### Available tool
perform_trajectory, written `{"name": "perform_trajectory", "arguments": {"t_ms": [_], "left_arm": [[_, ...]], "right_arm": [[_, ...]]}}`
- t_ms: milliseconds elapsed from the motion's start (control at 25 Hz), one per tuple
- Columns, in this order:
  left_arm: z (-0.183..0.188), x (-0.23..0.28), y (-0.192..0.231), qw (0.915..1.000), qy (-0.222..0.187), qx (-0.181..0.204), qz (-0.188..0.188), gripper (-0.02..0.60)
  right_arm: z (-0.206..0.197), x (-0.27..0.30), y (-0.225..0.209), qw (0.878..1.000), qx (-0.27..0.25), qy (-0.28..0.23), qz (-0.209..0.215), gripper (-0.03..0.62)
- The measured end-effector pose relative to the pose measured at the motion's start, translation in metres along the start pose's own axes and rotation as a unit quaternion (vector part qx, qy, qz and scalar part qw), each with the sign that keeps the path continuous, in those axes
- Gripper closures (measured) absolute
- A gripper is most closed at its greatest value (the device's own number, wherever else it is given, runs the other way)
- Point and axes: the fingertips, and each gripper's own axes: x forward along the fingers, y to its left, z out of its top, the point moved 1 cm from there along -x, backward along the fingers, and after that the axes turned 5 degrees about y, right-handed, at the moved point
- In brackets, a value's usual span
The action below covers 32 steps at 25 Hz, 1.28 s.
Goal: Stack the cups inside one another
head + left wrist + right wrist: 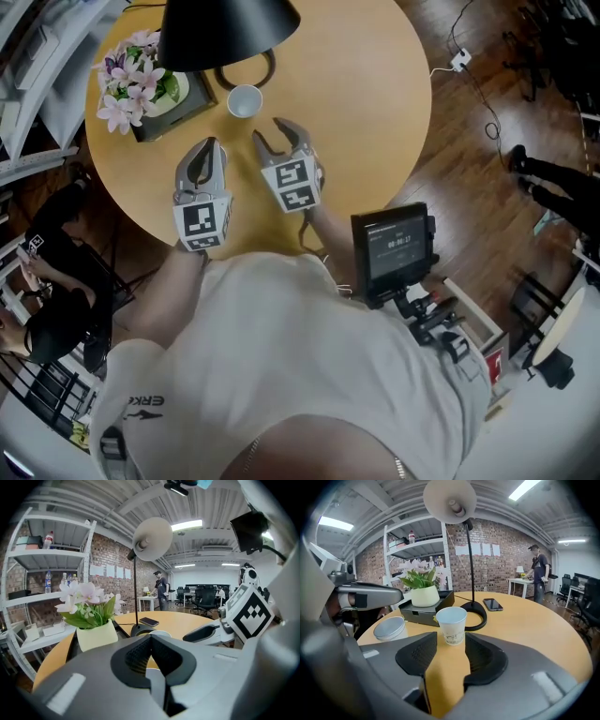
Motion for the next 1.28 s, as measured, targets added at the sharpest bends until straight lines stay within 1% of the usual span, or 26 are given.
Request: {"name": "perform_trajectory", "arguments": {"t_ms": [120,360,440,720,760,800,840,1080,1280], "left_arm": [[0.001,0.001,0.002,1.0000,0.002,-0.006,0.006,0.580],[-0.002,0.004,0.017,0.9996,0.008,-0.015,0.021,0.580],[-0.006,0.004,0.025,0.9992,0.010,-0.021,0.031,0.580],[-0.017,0.004,0.050,0.9975,0.020,-0.034,0.059,0.580],[-0.018,0.003,0.052,0.9973,0.022,-0.035,0.061,0.580],[-0.020,0.003,0.054,0.9971,0.023,-0.036,0.062,0.580],[-0.021,0.003,0.055,0.9971,0.024,-0.037,0.063,0.580],[-0.020,0.004,0.053,0.9976,0.020,-0.037,0.056,0.580],[-0.009,0.001,0.049,0.9985,0.001,-0.034,0.044,0.580]], "right_arm": [[-0.002,0.012,0.002,1.000,-0.014,0.015,0.011,0.339],[-0.005,0.045,0.004,0.999,-0.023,0.041,0.023,0.233],[-0.006,0.058,0.004,0.998,-0.028,0.050,0.025,0.217],[0.003,0.091,0.002,0.997,-0.055,0.059,0.017,0.216],[0.004,0.093,0.001,0.997,-0.058,0.058,0.012,0.235],[0.005,0.095,0.000,0.996,-0.060,0.058,0.007,0.270],[0.006,0.096,-0.001,0.996,-0.062,0.058,0.004,0.272],[0.013,0.086,-0.002,0.997,-0.062,0.048,-0.003,0.273],[0.034,0.059,-0.006,0.998,-0.063,0.020,-0.023,0.273]]}}
